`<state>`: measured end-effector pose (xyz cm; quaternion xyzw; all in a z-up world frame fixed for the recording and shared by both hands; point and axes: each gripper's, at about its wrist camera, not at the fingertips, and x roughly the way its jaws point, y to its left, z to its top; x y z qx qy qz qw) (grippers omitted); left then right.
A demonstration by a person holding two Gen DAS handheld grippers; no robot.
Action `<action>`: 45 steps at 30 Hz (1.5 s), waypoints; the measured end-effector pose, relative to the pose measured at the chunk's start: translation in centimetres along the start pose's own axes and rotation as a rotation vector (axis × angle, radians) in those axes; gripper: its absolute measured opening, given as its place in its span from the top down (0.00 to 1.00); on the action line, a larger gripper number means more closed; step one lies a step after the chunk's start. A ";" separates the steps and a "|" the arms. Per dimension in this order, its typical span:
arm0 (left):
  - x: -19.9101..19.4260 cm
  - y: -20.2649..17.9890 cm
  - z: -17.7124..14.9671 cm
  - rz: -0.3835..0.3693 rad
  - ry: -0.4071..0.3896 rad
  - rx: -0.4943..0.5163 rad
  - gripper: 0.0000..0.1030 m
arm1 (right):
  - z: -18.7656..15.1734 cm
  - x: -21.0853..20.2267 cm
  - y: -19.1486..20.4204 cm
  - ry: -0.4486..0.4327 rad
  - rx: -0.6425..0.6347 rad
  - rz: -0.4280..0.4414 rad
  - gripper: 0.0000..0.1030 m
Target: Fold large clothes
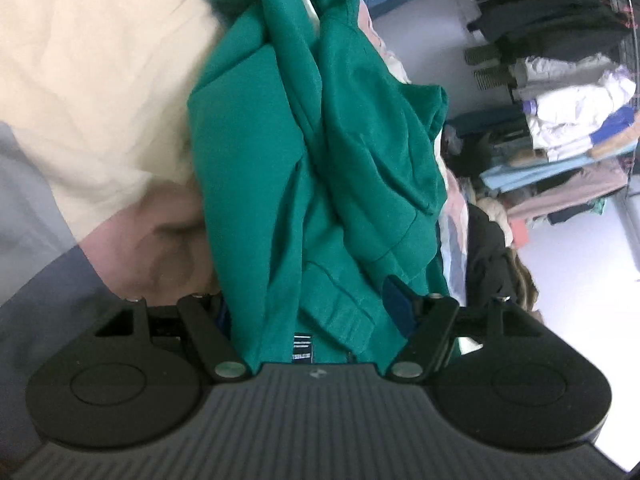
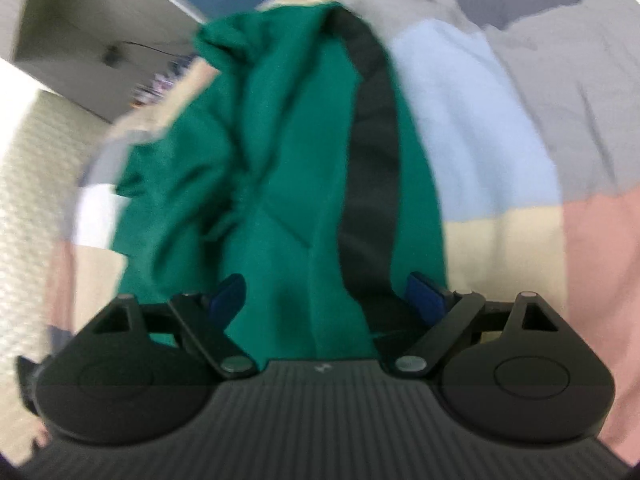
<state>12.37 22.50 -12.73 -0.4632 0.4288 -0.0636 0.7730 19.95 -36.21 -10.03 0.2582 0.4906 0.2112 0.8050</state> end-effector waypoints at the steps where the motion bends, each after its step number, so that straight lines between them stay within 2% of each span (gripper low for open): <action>1: 0.4 0.0 0.0 0.039 0.012 0.004 0.27 | 0.0 0.0 0.1 -0.001 -0.004 0.014 0.13; 4: 2.1 1.0 0.0 0.118 0.060 -0.022 0.28 | -0.2 1.0 0.5 0.044 -0.028 -0.038 0.14; 7: 2.8 0.8 0.1 0.127 0.061 -0.018 0.29 | -0.4 2.1 0.7 0.087 -0.063 -0.104 0.15; 8: 2.8 0.4 0.1 0.114 0.058 -0.011 0.29 | -0.4 2.3 1.1 0.088 -0.091 -0.113 0.22; 9: 2.4 0.2 -0.1 0.097 0.056 0.001 0.36 | -0.5 2.2 1.5 0.082 -0.116 -0.117 0.28; 10: 2.4 -0.1 -0.1 0.093 0.049 0.012 0.48 | -0.6 1.9 1.9 0.076 -0.138 -0.106 0.42; 11: 2.2 -0.3 -0.3 0.100 0.039 0.025 0.56 | -0.8 1.5 2.1 0.069 -0.149 -0.090 0.60; 12: 2.0 -0.6 -0.4 0.110 0.032 0.041 0.76 | -0.9 1.1 2.4 0.058 -0.155 -0.070 0.65; 13: 1.8 -0.9 -0.5 0.110 0.019 0.052 0.87 | -0.9 0.7 2.7 0.046 -0.160 -0.044 0.70; 15: 0.8 -0.9 -0.5 0.077 -0.024 0.055 0.88 | -1.0 -0.8 3.5 -0.001 -0.183 0.007 0.74; 18: -1.4 -1.2 -0.2 0.020 -0.085 0.031 0.89 | -0.8 -4.5 3.5 -0.137 -0.120 0.157 0.81; 23: -5.2 -2.3 0.4 -0.060 -0.145 0.020 0.91 | -1.4 -9.2 3.5 -0.247 -0.086 0.275 0.85; 27: -7.9 -3.9 0.4 -0.079 -0.165 0.062 0.91 | -1.5 -13.0 3.5 -0.289 -0.090 0.302 0.86; 31: -12.2 -5.3 -0.2 -0.129 -0.176 0.060 0.91 | -2.3 -16.2 4.1 -0.332 -0.115 0.349 0.86; 35: -16.3 -6.3 -2.5 -0.177 -0.164 0.082 0.91 | -4.1 -19.0 6.3 -0.330 -0.200 0.389 0.86; 40: -20.8 -6.0 -5.7 -0.216 -0.137 0.051 0.91 | -7.0 -23.7 9.2 -0.341 -0.295 0.398 0.86; 43: -23.0 -5.4 -6.8 -0.255 -0.129 0.051 0.90 | -7.8 -25.4 9.0 -0.374 -0.263 0.376 0.86; 45: -23.3 -5.1 -6.2 -0.254 -0.137 0.053 0.90 | -7.4 -25.7 8.2 -0.394 -0.213 0.350 0.86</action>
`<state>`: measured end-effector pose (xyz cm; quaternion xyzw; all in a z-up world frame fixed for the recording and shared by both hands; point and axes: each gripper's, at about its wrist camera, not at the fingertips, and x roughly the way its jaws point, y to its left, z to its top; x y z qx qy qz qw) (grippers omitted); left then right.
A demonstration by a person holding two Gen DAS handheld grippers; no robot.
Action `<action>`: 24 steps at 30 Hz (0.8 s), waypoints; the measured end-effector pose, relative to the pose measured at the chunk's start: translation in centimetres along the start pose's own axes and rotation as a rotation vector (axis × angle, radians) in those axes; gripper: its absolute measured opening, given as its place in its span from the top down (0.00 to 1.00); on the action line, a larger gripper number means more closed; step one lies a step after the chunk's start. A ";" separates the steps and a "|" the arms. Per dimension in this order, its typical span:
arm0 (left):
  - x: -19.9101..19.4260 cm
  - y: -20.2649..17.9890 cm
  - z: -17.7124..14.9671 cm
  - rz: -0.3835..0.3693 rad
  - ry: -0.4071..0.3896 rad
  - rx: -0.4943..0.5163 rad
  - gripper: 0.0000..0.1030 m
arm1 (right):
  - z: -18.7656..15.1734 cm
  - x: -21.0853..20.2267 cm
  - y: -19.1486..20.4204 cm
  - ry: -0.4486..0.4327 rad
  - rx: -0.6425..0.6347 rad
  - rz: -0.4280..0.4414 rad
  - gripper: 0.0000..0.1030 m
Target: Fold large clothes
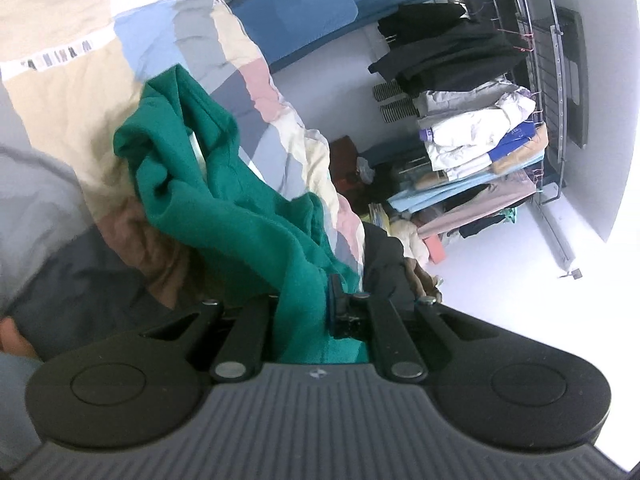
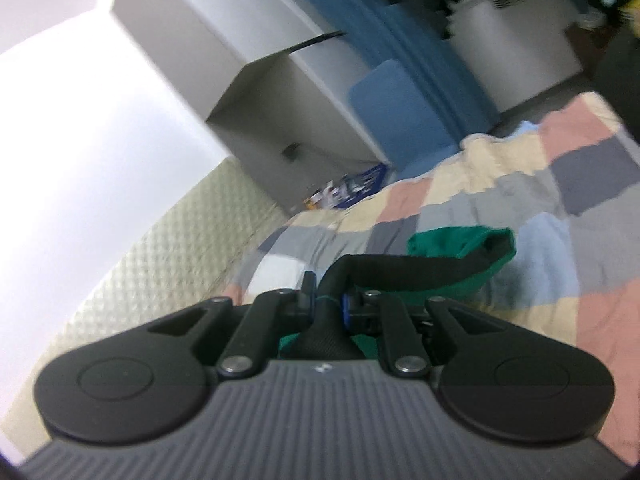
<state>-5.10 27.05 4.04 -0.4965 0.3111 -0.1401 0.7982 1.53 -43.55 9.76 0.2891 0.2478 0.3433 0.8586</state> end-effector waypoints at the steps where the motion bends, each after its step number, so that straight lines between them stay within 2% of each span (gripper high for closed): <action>1: 0.2 0.3 0.6 -0.003 -0.005 -0.011 0.90 | 0.3 0.3 -0.5 -0.011 0.026 -0.019 0.86; 5: 3.7 0.8 4.7 0.021 -0.016 0.021 0.90 | 2.4 3.7 -2.9 -0.042 0.111 -0.093 0.86; 6: 5.1 0.9 6.0 0.055 -0.022 0.030 0.90 | 3.2 5.2 -3.5 -0.046 0.121 -0.119 0.86; 12: 12.2 1.7 13.5 0.151 -0.068 0.061 0.89 | 7.0 15.5 -8.5 -0.056 0.237 -0.284 0.85; 14: 14.6 2.6 15.9 0.190 -0.085 0.043 0.89 | 7.9 18.9 -10.3 -0.069 0.277 -0.340 0.85; 16: 17.1 3.6 18.0 0.246 -0.099 0.040 0.89 | 8.3 21.1 -12.1 -0.099 0.350 -0.367 0.85; 20: 21.4 6.8 21.6 0.282 -0.106 0.002 0.89 | 8.4 25.7 -16.1 -0.129 0.440 -0.399 0.85; 24: 25.6 10.6 23.6 0.300 -0.073 -0.022 0.88 | 6.7 29.8 -19.8 -0.088 0.411 -0.441 0.85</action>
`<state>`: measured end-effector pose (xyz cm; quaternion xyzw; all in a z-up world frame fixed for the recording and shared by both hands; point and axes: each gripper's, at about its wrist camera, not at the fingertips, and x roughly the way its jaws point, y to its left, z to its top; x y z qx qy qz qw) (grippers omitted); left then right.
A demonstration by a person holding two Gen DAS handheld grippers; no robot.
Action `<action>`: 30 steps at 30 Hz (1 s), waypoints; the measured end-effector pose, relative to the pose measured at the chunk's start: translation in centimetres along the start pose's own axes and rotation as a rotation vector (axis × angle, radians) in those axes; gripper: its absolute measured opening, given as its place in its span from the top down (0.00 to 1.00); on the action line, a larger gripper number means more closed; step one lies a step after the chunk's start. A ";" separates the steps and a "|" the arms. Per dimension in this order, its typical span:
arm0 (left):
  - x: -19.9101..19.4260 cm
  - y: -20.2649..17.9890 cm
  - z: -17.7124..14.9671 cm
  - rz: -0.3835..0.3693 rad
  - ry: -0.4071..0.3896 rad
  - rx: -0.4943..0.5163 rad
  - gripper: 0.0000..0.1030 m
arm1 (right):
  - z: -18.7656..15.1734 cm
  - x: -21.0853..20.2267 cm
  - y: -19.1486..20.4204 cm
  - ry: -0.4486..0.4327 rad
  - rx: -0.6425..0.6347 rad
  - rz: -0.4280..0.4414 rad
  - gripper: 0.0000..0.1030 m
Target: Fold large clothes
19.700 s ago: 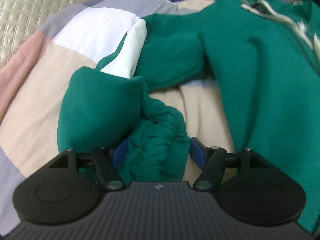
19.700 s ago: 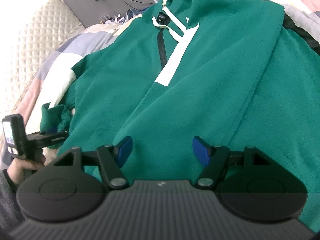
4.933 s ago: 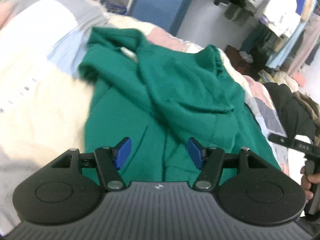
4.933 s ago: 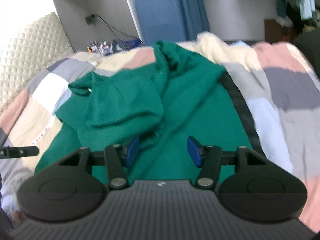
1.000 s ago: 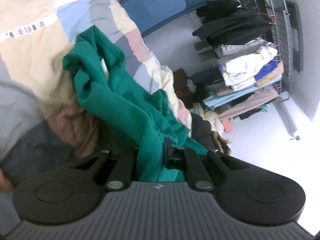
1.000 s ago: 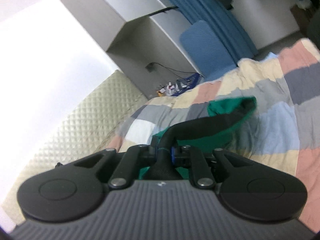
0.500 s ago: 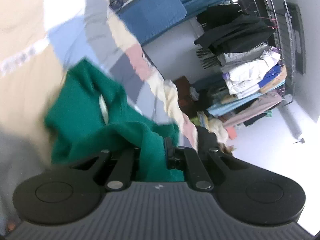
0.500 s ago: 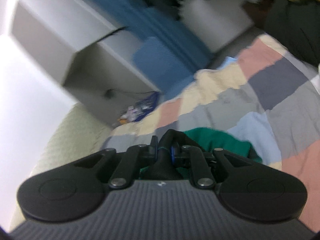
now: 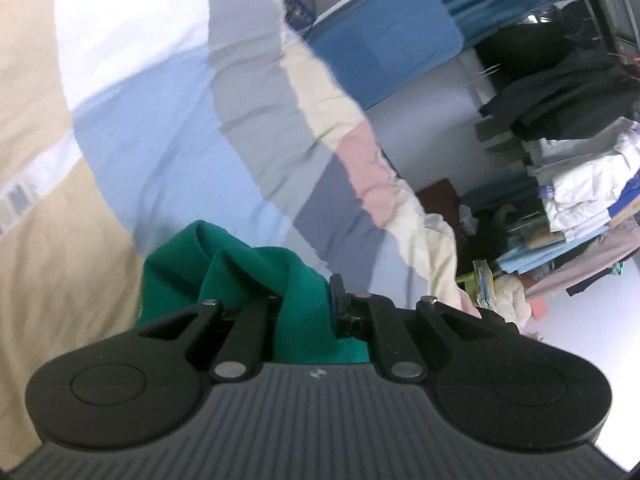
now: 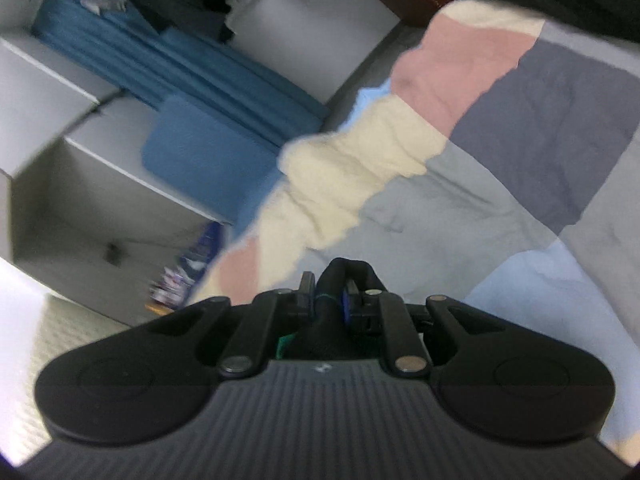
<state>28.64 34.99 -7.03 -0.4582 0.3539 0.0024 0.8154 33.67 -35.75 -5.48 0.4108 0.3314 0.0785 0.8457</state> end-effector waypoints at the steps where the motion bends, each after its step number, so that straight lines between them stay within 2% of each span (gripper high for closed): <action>1: 1.2 0.6 0.4 0.002 0.008 -0.004 0.88 | -0.3 1.1 -0.8 0.009 -0.010 -0.005 0.85; 5: 5.4 2.2 1.4 0.021 0.041 0.031 0.88 | -1.1 5.9 -3.7 0.079 -0.044 -0.034 0.84; 9: 7.8 3.6 1.9 -0.008 0.047 0.008 0.88 | -1.8 9.1 -5.1 0.126 -0.034 -0.048 0.84; 14: 9.0 3.7 1.7 0.009 0.054 0.024 0.88 | -1.9 9.7 -5.1 0.122 -0.058 -0.039 0.84; 18: 8.2 2.8 1.0 0.021 0.025 0.055 0.88 | -2.1 9.0 -5.0 0.114 -0.082 -0.023 0.82; 20: 7.6 2.1 0.5 0.037 0.025 0.088 0.83 | -2.1 8.4 -4.5 0.114 -0.098 -0.022 0.77; 21: 7.1 1.5 0.3 0.046 0.028 0.111 0.73 | -2.2 8.2 -4.2 0.114 -0.108 -0.022 0.74; 22: 6.6 1.0 0.0 0.051 0.024 0.125 0.56 | -2.3 7.7 -3.9 0.113 -0.119 -0.018 0.65; 23: 6.0 0.5 -0.4 0.055 0.016 0.137 0.48 | -2.4 7.1 -3.6 0.108 -0.132 -0.008 0.52; 24: 5.2 0.0 -0.8 0.062 0.002 0.153 0.39 | -2.6 6.5 -3.3 0.101 -0.142 0.000 0.46; 25: 4.3 -0.7 -1.3 0.075 -0.014 0.179 0.37 | -2.8 5.8 -3.0 0.093 -0.154 0.006 0.36; 26: 3.5 -1.6 -1.9 0.100 -0.031 0.216 0.36 | -3.1 5.0 -2.5 0.086 -0.174 0.009 0.33; 30: 0.3 -4.2 -4.4 0.171 -0.085 0.332 0.34 | -3.8 2.0 -0.8 0.057 -0.237 0.012 0.33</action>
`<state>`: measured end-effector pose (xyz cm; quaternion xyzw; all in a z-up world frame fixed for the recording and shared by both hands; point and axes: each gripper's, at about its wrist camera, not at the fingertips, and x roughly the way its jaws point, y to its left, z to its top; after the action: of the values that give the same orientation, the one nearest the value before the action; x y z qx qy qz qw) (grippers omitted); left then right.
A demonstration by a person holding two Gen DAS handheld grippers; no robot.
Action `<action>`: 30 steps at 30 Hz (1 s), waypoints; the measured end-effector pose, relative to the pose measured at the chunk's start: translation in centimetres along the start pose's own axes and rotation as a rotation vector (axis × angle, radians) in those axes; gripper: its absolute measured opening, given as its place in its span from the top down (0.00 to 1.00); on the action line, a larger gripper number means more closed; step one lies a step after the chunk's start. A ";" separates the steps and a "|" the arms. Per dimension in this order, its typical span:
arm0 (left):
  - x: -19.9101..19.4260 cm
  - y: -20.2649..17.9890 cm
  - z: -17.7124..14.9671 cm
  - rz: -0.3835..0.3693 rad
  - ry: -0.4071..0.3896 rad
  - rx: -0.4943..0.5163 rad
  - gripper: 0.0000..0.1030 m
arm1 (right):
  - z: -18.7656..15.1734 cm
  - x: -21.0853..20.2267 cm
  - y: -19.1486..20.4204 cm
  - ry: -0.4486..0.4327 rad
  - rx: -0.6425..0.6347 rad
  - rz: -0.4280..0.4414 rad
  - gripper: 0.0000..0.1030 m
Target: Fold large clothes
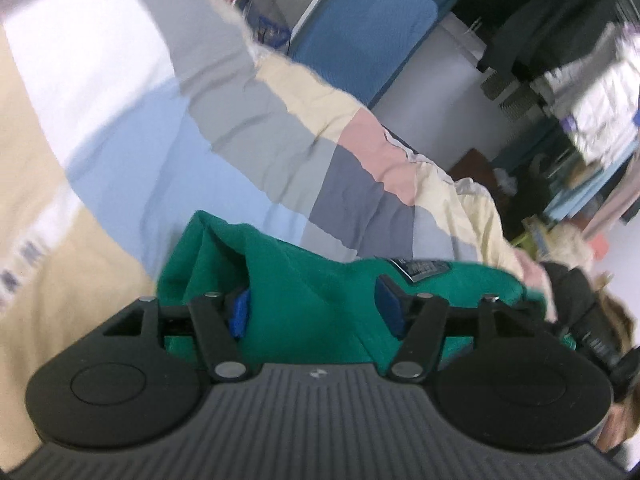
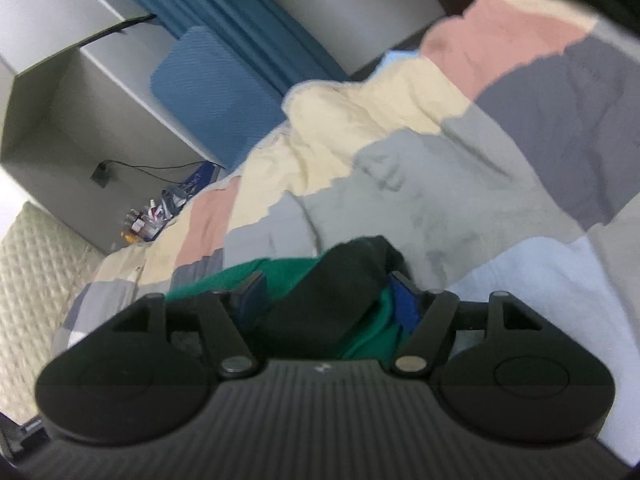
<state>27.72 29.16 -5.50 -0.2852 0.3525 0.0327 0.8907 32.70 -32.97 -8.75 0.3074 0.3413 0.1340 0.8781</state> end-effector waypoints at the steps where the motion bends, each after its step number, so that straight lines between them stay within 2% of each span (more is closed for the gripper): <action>1: -0.9 -0.5 -0.4 0.014 -0.014 0.019 0.34 | -0.1 -0.9 0.7 -0.013 -0.020 -0.001 0.33; 3: -3.1 -1.1 -1.5 0.012 -0.040 0.030 0.33 | -0.3 -2.4 2.0 -0.038 -0.061 -0.007 0.33; 6: -6.6 -0.7 -3.5 -0.056 -0.080 -0.023 0.32 | -0.7 -4.6 4.2 -0.087 -0.134 0.015 0.33; 9: -9.1 -1.0 -5.6 -0.052 -0.094 -0.011 0.32 | -1.5 -6.3 6.8 -0.122 -0.239 0.039 0.33; 11: -10.0 -1.2 -6.8 -0.045 -0.086 -0.004 0.32 | -2.4 -6.6 8.2 -0.097 -0.292 0.070 0.33; 14: -10.2 -1.0 -8.0 -0.027 -0.066 -0.022 0.32 | -4.4 -6.3 10.3 -0.034 -0.370 0.120 0.33; 16: -9.6 -1.2 -8.5 0.006 -0.047 -0.001 0.32 | -6.0 -5.9 11.8 0.004 -0.448 0.135 0.33; 20: -8.2 -1.2 -8.8 0.073 -0.019 0.027 0.32 | -9.2 -5.7 14.5 0.061 -0.592 0.186 0.24; 22: -7.3 -0.9 -8.6 0.087 -0.007 0.015 0.32 | -10.6 -5.4 15.4 0.077 -0.638 0.190 0.24; 24: -6.8 -1.1 -8.5 0.098 -0.007 0.032 0.32 | -11.9 -4.7 16.3 0.073 -0.707 0.162 0.21; 27: -6.3 -1.6 -8.4 0.108 -0.006 0.065 0.32 | -13.7 -3.6 16.9 0.015 -0.832 0.107 0.16; 30: -6.2 -1.7 -8.3 0.086 -0.002 0.062 0.32 | -14.7 -2.3 17.0 -0.018 -0.866 0.059 0.16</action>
<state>18.44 24.22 -5.57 -0.2420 0.3642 0.0603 0.8973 20.53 -14.21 -5.31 -0.0787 0.2371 0.2871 0.9248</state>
